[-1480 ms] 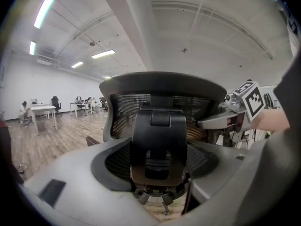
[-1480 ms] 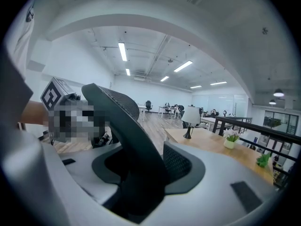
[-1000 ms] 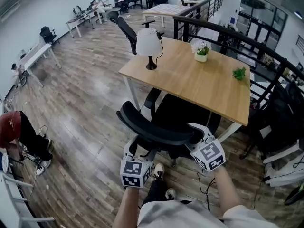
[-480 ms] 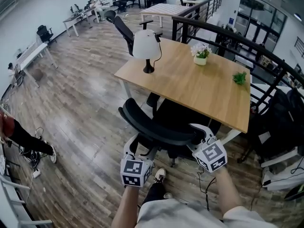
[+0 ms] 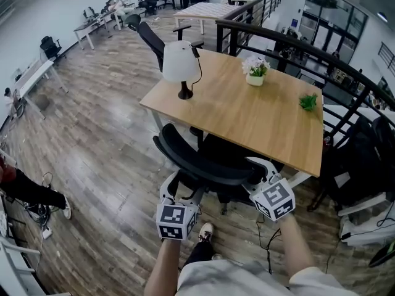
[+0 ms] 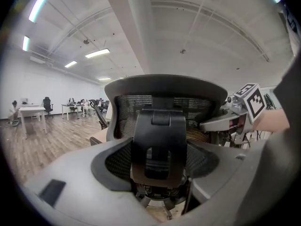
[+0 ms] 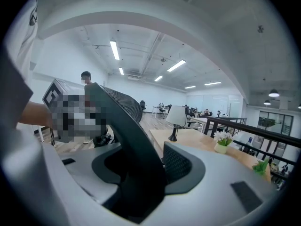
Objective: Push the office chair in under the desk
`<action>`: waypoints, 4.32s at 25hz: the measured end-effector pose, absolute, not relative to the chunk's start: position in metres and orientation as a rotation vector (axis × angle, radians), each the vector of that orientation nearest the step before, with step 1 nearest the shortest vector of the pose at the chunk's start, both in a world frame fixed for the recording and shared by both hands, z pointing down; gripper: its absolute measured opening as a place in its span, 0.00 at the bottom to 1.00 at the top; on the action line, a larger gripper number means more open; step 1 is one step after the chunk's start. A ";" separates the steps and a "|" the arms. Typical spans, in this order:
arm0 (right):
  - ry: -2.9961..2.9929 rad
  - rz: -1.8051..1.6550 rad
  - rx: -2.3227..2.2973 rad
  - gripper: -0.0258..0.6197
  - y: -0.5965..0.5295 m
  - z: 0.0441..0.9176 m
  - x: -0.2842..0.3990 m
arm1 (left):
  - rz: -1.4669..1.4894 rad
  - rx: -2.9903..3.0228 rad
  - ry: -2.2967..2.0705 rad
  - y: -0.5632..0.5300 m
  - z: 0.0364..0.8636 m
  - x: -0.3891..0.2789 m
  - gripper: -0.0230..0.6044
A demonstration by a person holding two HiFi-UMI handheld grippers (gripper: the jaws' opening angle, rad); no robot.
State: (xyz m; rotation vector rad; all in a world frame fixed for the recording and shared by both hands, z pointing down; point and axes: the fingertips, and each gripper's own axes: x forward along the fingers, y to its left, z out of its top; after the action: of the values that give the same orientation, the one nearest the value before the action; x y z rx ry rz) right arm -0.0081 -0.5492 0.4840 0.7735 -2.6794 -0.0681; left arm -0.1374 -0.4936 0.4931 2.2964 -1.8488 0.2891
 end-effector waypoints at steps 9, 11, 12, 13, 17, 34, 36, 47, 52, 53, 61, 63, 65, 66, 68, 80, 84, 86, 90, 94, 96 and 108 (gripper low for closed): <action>-2.676 -0.040 0.821 0.39 -0.592 0.482 -0.001 | 0.293 2.319 -1.823 -0.540 0.491 -0.132 0.57; -2.671 -0.034 0.831 0.39 -0.601 0.481 0.000 | 0.297 2.324 -1.814 -0.549 0.490 -0.132 0.57; -2.668 -0.032 0.836 0.39 -0.605 0.481 0.000 | 0.299 2.328 -1.810 -0.554 0.489 -0.132 0.57; -2.664 -0.029 0.845 0.39 -0.611 0.480 0.000 | 0.302 2.333 -1.804 -0.560 0.489 -0.132 0.57; -2.649 -0.006 0.889 0.39 -0.634 0.483 0.006 | 0.310 2.349 -1.783 -0.585 0.491 -0.128 0.57; -2.600 0.096 1.051 0.39 -0.703 0.488 0.040 | 0.307 2.383 -1.759 -0.648 0.494 -0.095 0.58; -2.601 0.099 1.059 0.39 -0.708 0.488 0.044 | 0.299 2.368 -1.780 -0.650 0.493 -0.091 0.58; -2.597 0.078 1.041 0.40 -0.727 0.488 0.067 | 0.331 2.336 -1.761 -0.658 0.494 -0.062 0.59; -2.602 0.076 1.027 0.40 -0.735 0.489 0.078 | 0.347 2.338 -1.719 -0.663 0.495 -0.047 0.60; -2.601 0.077 1.021 0.41 -0.737 0.490 0.080 | 0.353 2.336 -1.712 -0.665 0.496 -0.045 0.60; -2.605 0.122 1.073 0.45 -0.731 0.490 0.086 | 0.359 2.356 -1.683 -0.662 0.499 -0.041 0.60; -2.584 0.149 1.118 0.49 -0.728 0.490 0.091 | 0.349 2.367 -1.673 -0.660 0.499 -0.040 0.60; -2.537 0.148 1.171 0.49 -0.725 0.491 0.097 | 0.342 2.375 -1.672 -0.656 0.498 -0.043 0.60; -2.506 0.145 1.200 0.51 -0.724 0.493 0.101 | 0.339 2.376 -1.674 -0.652 0.498 -0.044 0.60; -2.446 0.156 1.256 0.50 -0.718 0.497 0.114 | 0.329 2.378 -1.678 -0.643 0.496 -0.049 0.61; -2.428 0.216 1.401 0.50 -0.596 0.479 0.168 | 0.290 2.340 -1.777 -0.553 0.477 -0.095 0.61; -2.447 0.214 1.404 0.49 -0.548 0.463 0.172 | 0.255 2.322 -1.812 -0.506 0.471 -0.105 0.60; -2.462 0.200 1.405 0.45 -0.524 0.452 0.174 | 0.247 2.325 -1.810 -0.480 0.468 -0.103 0.60; -2.519 0.128 1.398 0.34 -0.480 0.424 0.171 | 0.247 2.363 -1.776 -0.433 0.458 -0.097 0.57; -2.559 0.096 1.353 0.34 -0.439 0.410 0.161 | 0.238 2.408 -1.748 -0.392 0.443 -0.092 0.57; -2.580 0.095 1.338 0.34 -0.422 0.404 0.157 | 0.224 2.422 -1.749 -0.376 0.436 -0.090 0.56; -2.647 0.048 1.269 0.27 -0.372 0.369 0.127 | 0.284 2.509 -1.945 -0.326 0.389 -0.091 0.18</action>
State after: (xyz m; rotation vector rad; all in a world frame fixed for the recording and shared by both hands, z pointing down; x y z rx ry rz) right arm 0.1273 -0.3720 0.3694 1.2686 -2.6474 0.0476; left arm -0.0909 -0.3261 0.3891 2.5094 -1.9449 0.2844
